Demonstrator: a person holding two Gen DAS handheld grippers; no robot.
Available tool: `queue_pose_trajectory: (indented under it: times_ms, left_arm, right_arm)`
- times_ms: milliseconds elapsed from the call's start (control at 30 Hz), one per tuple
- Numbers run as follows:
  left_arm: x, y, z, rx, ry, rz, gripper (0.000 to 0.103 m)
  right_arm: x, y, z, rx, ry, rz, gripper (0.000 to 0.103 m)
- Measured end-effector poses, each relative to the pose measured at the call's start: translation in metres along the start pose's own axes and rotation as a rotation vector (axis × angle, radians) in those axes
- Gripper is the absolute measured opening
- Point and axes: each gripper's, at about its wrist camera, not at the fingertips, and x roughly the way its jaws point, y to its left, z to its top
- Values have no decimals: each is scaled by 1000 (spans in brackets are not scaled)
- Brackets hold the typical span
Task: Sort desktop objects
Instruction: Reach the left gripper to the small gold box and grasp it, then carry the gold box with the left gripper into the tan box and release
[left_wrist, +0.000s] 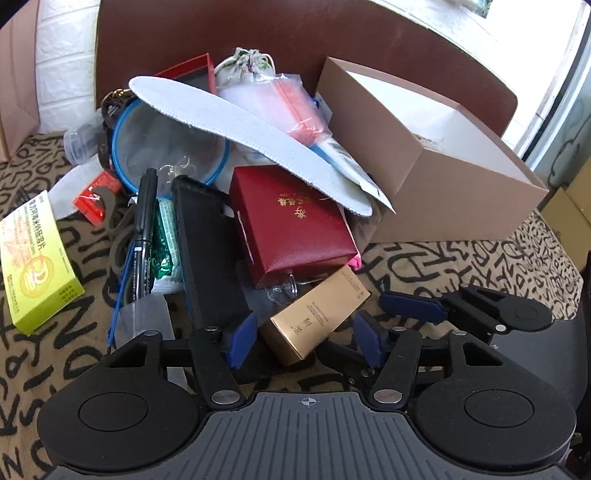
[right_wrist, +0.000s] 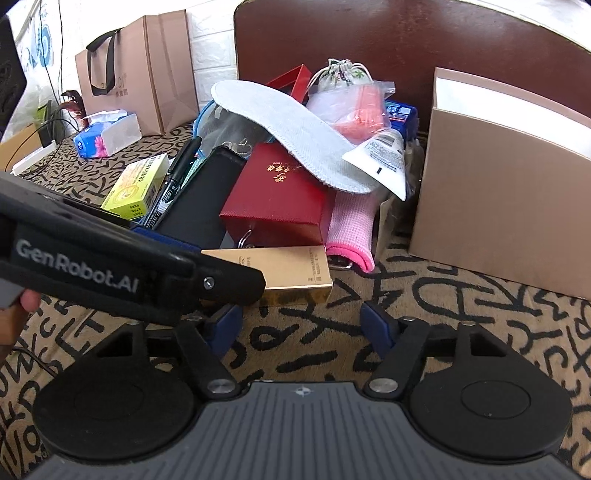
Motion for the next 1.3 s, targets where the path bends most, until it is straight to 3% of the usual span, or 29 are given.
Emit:
queue_pose_trajectory:
  times_ms: [333,400,600,833,1000,1167,1300]
  left_arm:
    - [12,-6,5,86,7,12,71]
    - [11,-6,4,86,4,26,68]
    - [3,-13,-6,76,31,-11,60]
    - [3,-38,-27,85,106,-111,59]
    - [3,-60,-40,134,128,-169,63]
    - [5,-65,-43,147,116,-128,84]
    - [3,-63,-46,148,118,-124,79]
  right_arm:
    - [14,6,1,-152,-33,55,74]
    - [11,8,2,-165,-35,38,66]
    - [-12,3,-7,-118,-25,37,50]
    - [-50,6,-37,-115,4,-6,49]
    - [-80,-7,-63,-19,20,-24,50]
    - [-89,-10,-71,-1,15,-35,50]
    - [-88,-10,-73,-21,3,-32,53]
